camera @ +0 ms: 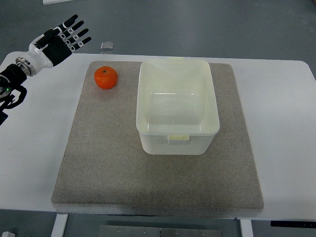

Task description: Put orange in box with left hand

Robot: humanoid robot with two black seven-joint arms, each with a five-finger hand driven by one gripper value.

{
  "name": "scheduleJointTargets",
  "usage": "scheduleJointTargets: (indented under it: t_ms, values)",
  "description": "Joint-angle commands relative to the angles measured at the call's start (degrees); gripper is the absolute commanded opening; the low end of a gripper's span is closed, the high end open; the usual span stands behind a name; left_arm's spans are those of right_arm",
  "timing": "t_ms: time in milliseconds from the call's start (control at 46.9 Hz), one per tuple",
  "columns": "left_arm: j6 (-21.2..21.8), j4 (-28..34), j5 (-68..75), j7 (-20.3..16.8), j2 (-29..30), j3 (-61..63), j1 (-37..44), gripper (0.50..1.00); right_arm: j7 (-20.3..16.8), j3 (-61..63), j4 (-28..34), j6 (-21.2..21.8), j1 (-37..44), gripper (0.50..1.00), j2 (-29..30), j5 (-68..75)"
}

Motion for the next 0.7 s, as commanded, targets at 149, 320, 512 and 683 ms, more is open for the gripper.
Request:
scheduleJointTargets:
  t_ms: [149,320,512,683]
  values:
    - [0.0,0.0,0.0,0.0,-0.3,-0.1,-0.1,0.994,0.0,-0.1,0.0,0.0,0.0,0.932,0.0,0.0]
    - [0.0,-0.1,0.1,0.0,0.3,-0.2,-0.2,0.994,0.0,0.0,0.0,0.1,0.0,0.932,0.0,0.0]
    - [0.0,0.1,0.1,0.0,0.8,0.4,-0.3,0.994,0.0,0.0,0.0,0.0,0.0,0.932,0.0,0.0]
    - [0.0,-0.1,0.2,0.0,1.1,0.3,-0.3,0.994,0.0,0.0,0.0,0.0,0.0,0.932,0.0,0.0]
